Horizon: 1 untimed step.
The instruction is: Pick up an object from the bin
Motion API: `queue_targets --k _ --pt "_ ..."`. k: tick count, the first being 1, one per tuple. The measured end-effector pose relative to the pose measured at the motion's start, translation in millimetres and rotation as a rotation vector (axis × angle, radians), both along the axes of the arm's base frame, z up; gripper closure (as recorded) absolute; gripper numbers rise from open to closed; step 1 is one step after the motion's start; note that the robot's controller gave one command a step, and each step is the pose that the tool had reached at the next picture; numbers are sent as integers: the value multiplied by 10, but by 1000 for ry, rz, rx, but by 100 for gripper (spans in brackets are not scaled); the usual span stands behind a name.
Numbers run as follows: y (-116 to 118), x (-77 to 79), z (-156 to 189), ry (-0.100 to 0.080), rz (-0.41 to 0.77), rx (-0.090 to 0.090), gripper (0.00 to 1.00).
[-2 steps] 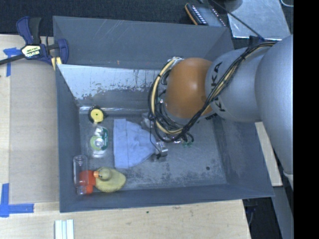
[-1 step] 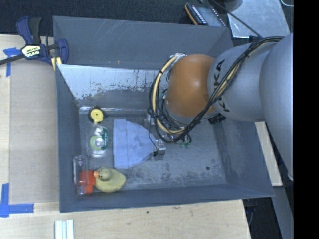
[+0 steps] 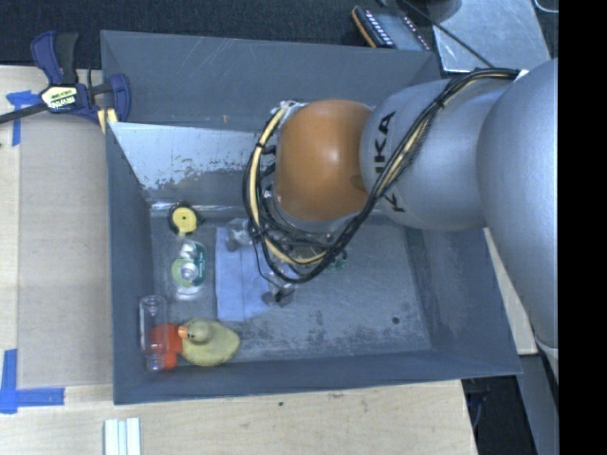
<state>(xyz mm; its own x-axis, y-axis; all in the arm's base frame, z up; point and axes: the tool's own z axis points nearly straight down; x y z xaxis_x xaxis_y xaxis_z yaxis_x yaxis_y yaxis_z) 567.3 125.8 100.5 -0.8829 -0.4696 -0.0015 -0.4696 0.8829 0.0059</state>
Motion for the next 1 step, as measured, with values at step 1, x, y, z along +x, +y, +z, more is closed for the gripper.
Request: queue_targets --k 1 --pt "-141 -11 -295 -9 -137 -4 0"
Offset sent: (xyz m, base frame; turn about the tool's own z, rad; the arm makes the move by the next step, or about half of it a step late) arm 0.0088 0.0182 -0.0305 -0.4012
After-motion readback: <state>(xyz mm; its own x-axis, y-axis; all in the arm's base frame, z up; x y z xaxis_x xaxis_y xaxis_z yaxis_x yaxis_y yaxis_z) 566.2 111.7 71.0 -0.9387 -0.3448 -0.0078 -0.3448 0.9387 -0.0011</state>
